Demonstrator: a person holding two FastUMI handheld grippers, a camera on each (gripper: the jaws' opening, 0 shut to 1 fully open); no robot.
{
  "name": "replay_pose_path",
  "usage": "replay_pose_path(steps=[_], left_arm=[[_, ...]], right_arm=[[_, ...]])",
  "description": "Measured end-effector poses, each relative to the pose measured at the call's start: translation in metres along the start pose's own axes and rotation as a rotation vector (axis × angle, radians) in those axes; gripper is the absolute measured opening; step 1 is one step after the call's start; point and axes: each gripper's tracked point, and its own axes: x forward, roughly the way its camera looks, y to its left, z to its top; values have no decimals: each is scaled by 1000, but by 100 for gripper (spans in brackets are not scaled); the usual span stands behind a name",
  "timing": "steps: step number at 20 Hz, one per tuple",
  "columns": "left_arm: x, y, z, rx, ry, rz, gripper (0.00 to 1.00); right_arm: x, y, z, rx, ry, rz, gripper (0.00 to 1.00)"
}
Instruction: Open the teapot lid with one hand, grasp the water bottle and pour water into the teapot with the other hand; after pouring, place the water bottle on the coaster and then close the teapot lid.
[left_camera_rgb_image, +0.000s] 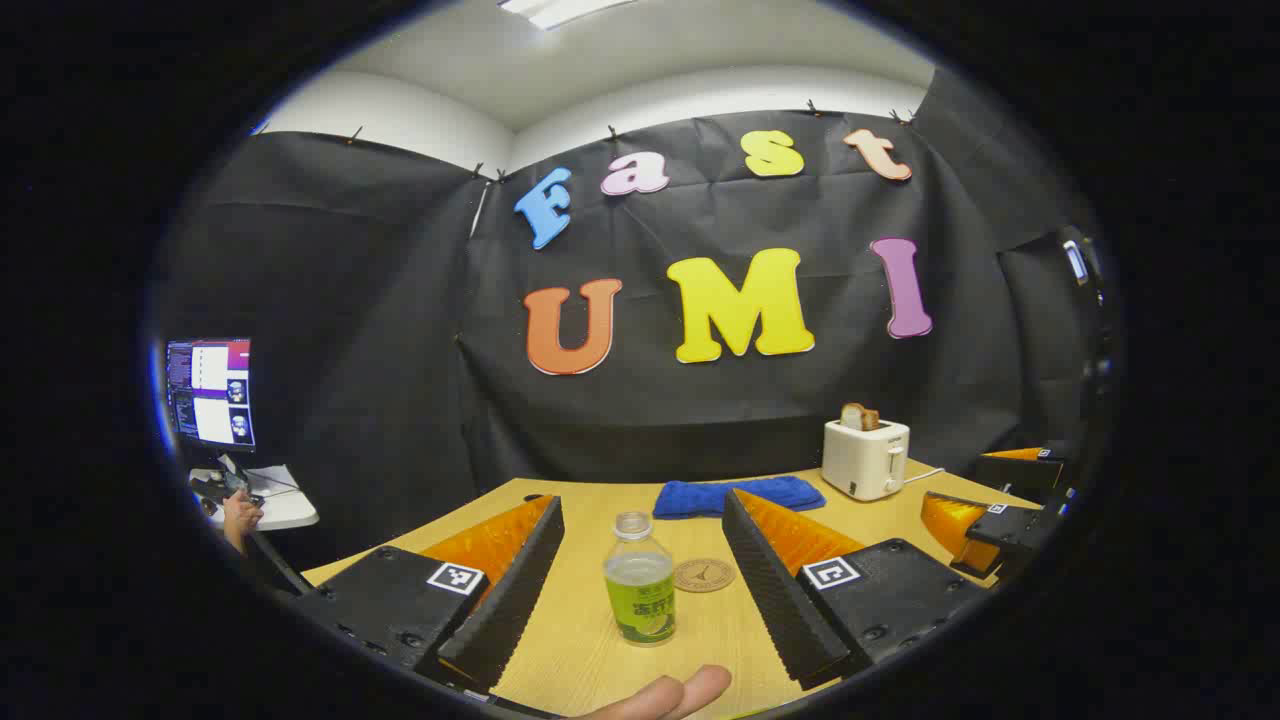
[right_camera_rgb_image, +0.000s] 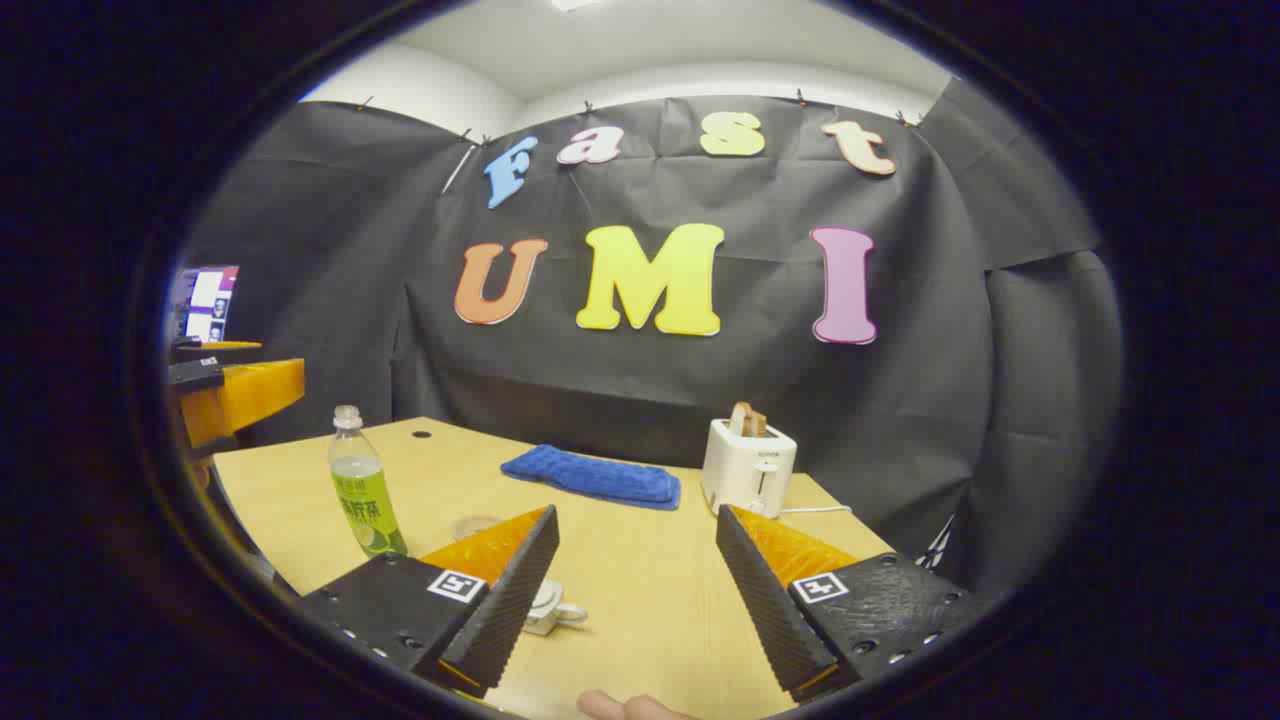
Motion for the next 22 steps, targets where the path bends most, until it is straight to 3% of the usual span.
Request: replay_pose_path(steps=[2, 4, 7, 14, 22], left_arm=[[6, 5, -9, -5, 39, -6, 99], [9, 6, -14, -10, 45, -30, 99], [15, 20, -24, -3, 83, -11, 99], [19, 28, -26, -3, 80, -11, 100], [23, 25, -32, 20, 90, -26, 100]], right_arm=[[4, 2, -5, 17, 10, -9, 95], [0, 22, -13, 14, 30, 59, 95], [-4, 15, -2, -30, -10, 18, 96], [0, 35, -4, -30, -33, 75, 95], [8, 36, -7, -9, -37, 74, 95]])
